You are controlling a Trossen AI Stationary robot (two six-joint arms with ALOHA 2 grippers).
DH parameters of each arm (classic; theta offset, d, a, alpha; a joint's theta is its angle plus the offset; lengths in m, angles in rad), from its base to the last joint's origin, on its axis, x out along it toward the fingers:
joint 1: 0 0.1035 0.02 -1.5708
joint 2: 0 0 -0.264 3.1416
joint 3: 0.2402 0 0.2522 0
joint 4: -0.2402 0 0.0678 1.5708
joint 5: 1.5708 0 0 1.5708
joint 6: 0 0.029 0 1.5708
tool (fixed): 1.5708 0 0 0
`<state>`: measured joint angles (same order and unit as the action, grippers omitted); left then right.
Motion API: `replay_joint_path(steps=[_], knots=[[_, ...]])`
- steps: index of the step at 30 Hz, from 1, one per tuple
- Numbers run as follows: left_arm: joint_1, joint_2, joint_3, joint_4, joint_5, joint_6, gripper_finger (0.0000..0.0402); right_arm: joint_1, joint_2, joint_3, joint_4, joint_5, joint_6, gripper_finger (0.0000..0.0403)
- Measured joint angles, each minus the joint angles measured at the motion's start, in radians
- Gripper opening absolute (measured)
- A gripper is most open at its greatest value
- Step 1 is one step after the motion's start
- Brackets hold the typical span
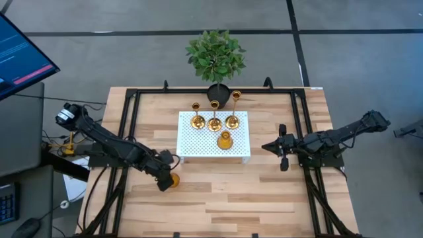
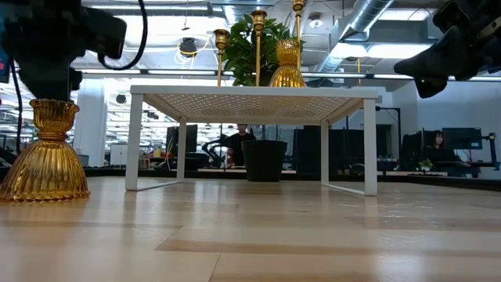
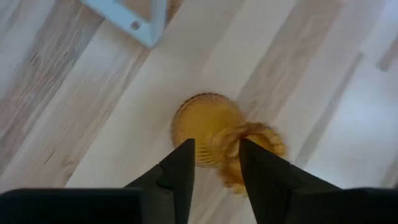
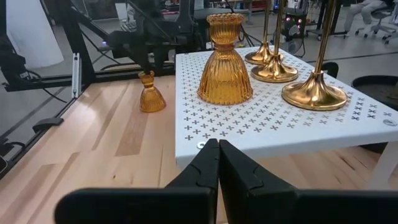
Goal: Pick & Place candle stick holders
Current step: Put the orange glass candle holder on the shelf
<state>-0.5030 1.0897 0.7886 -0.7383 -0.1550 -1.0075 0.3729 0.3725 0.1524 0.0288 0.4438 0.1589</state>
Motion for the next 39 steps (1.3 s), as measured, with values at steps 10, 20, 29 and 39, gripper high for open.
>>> replay_joint_path(steps=[10,20,29,39], knots=[[0.0,-0.019,-0.049,0.018,0.009,-0.092,0.0045,0.0,0.0,0.0,0.0,0.0,0.0,0.0],[0.0,-0.124,-0.023,0.002,0.043,-0.127,0.0032,0.0,0.0,0.0,0.0,0.001,0.0,0.0],[0.0,-0.161,0.171,-0.113,0.025,-0.15,0.0032,0.0,0.0,0.0,0.0,0.002,0.0,0.0],[0.118,0.016,0.565,-0.43,0.01,-0.064,0.0032,0.0,0.0,0.0,-0.002,0.002,0.0,0.0]])
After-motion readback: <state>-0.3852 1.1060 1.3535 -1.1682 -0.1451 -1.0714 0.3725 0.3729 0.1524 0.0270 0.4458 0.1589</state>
